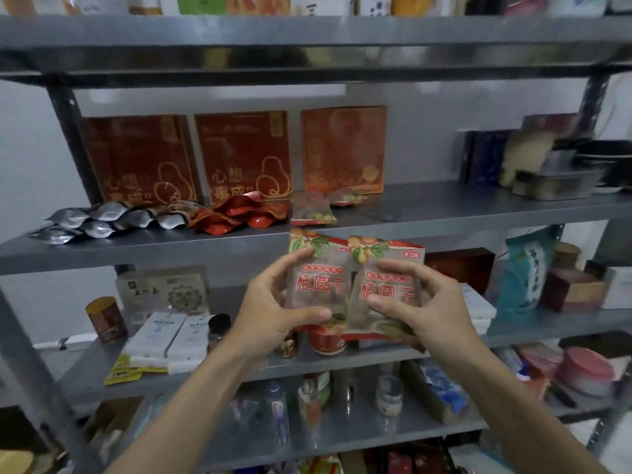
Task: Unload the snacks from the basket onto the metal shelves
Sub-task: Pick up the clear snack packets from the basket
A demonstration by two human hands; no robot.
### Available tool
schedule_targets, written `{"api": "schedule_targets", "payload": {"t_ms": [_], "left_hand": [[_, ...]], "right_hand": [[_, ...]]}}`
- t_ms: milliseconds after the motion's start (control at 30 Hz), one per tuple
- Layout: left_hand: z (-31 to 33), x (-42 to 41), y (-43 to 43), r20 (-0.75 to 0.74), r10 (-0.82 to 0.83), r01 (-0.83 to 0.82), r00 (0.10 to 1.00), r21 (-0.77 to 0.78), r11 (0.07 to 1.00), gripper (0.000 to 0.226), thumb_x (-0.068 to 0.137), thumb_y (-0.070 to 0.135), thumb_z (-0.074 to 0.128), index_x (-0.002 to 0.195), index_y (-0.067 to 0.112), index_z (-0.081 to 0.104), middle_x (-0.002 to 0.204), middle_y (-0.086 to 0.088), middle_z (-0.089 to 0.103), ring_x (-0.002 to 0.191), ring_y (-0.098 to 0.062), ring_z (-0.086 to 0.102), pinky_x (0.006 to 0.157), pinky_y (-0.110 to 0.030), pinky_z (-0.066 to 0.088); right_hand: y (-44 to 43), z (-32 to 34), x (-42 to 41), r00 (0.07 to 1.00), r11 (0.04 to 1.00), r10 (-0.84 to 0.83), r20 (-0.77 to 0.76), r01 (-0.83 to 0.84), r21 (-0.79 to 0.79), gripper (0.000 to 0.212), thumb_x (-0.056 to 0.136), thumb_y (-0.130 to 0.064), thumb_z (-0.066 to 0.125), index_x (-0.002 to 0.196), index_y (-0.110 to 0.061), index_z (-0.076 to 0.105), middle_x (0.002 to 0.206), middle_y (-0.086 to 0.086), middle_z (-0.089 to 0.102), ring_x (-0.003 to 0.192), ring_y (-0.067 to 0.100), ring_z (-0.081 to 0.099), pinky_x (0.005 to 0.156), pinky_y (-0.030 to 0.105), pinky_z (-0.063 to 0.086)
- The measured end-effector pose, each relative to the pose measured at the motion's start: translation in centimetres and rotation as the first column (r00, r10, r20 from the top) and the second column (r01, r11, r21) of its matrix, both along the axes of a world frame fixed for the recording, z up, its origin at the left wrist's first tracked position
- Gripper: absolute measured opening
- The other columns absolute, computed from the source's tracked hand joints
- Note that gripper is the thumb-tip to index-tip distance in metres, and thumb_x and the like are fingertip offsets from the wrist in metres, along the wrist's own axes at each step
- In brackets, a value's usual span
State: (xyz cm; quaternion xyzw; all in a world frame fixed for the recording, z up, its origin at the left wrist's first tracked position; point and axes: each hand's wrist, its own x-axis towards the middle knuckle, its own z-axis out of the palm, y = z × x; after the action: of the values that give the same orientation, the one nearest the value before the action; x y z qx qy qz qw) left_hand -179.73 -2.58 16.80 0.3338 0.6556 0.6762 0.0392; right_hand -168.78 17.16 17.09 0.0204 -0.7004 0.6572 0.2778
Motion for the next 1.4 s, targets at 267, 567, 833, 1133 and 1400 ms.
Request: {"api": "schedule_targets", "payload": {"t_ms": [267,567,833,1133,1400], "left_hand": [[3.1,-7.7,9.7,-0.157,-0.013,0.010,0.988,-0.020,1.000,0.095,0.053,0.000,0.092,0.135,0.029,0.053,0.134,0.014,0.059,0.123,-0.005,0.056,0.100,-0.042,0.050],[5.7,-16.1,18.4,-0.144,0.018,-0.031,0.989,-0.088,0.996,0.102,0.048,0.000,0.094,0.135,0.033,0.051,0.131,0.008,0.060,0.119,-0.010,0.059,0.098,-0.035,0.052],[5.1,-18.9,20.1,-0.119,0.152,-0.180,0.981,-0.275,0.945,0.102,0.055,0.009,0.093,0.142,0.032,0.045,0.144,0.016,0.044,0.137,-0.005,0.035,0.115,-0.034,0.032],[4.5,-19.9,20.4,-0.103,0.195,-0.220,0.975,-0.384,0.897,0.099,0.062,0.018,0.091,0.147,0.025,0.040,0.151,0.012,0.038,0.140,-0.006,0.032,0.118,-0.036,0.027],[4.4,-20.2,20.8,-0.217,0.212,-0.285,0.953,-0.406,0.868,0.085,0.070,0.028,0.087,0.143,0.037,0.044,0.156,0.025,0.018,0.143,0.005,0.018,0.120,-0.033,0.019]], "right_hand": [[8.6,3.6,-6.4,0.999,0.999,-0.048,-0.025,0.049,0.016,0.054,0.062,0.006,0.084,0.109,-0.015,0.069,0.102,0.002,0.075,0.093,0.016,0.073,0.073,0.025,0.059],[17.3,6.6,-15.3,0.996,0.997,-0.071,0.049,0.070,0.020,0.055,0.061,0.008,0.085,0.109,-0.013,0.070,0.093,-0.008,0.076,0.086,0.011,0.073,0.070,0.034,0.062],[22.3,6.9,-23.2,0.977,1.000,0.016,0.211,-0.016,-0.001,0.053,0.064,0.010,0.082,0.108,-0.016,0.072,0.101,0.007,0.074,0.082,0.025,0.075,0.073,0.039,0.062],[24.9,6.5,-31.0,0.930,0.991,0.117,0.349,-0.133,0.021,0.042,0.077,0.009,0.074,0.114,-0.009,0.066,0.085,0.008,0.076,0.070,0.019,0.074,0.059,0.026,0.059],[25.1,5.5,-34.3,0.954,0.968,0.057,0.293,-0.125,0.217,0.029,0.088,-0.009,0.070,0.116,-0.012,0.065,0.083,-0.005,0.071,0.064,-0.001,0.069,0.059,0.010,0.050]]}}
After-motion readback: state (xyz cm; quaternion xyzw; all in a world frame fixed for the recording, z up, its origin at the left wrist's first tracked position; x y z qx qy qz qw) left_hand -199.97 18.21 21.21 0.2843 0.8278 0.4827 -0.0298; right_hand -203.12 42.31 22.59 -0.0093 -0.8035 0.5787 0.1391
